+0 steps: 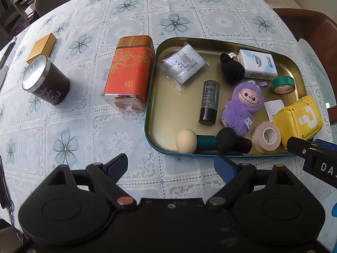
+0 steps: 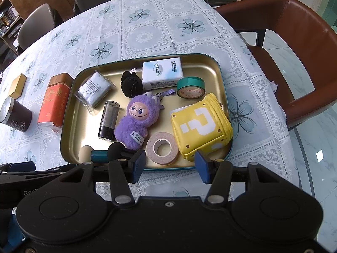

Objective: Organize soft objects

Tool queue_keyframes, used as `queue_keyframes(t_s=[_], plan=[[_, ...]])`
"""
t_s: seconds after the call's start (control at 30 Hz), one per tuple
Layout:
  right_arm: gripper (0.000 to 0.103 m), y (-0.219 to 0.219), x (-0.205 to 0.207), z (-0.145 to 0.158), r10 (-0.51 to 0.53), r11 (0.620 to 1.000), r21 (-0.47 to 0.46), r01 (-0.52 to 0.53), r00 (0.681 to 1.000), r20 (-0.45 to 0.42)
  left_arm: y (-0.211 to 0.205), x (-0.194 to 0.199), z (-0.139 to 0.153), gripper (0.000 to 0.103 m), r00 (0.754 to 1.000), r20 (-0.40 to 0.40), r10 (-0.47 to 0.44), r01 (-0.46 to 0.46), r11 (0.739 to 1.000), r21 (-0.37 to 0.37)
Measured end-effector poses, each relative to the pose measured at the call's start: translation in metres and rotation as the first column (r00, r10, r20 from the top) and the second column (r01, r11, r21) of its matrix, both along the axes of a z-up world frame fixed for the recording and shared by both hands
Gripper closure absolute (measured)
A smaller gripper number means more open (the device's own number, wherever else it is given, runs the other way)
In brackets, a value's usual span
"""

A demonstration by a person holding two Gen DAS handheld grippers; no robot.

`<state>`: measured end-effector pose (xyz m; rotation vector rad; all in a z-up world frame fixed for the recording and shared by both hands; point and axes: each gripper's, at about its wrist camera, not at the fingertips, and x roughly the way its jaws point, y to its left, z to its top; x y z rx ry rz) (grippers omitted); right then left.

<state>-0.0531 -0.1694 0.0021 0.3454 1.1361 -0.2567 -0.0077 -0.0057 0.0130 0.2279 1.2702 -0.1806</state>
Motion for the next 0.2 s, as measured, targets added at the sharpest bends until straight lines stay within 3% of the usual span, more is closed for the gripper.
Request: queue_keyframes(t_s=[0.2], plan=[[0.051, 0.0005, 0.0002, -0.0002, 0.000, 1.000, 0.000, 0.000, 1.000, -0.001, 0.0008, 0.0003, -0.0002, 0.015, 1.000, 0.002, -0.001, 0.001, 1.000, 0.003]])
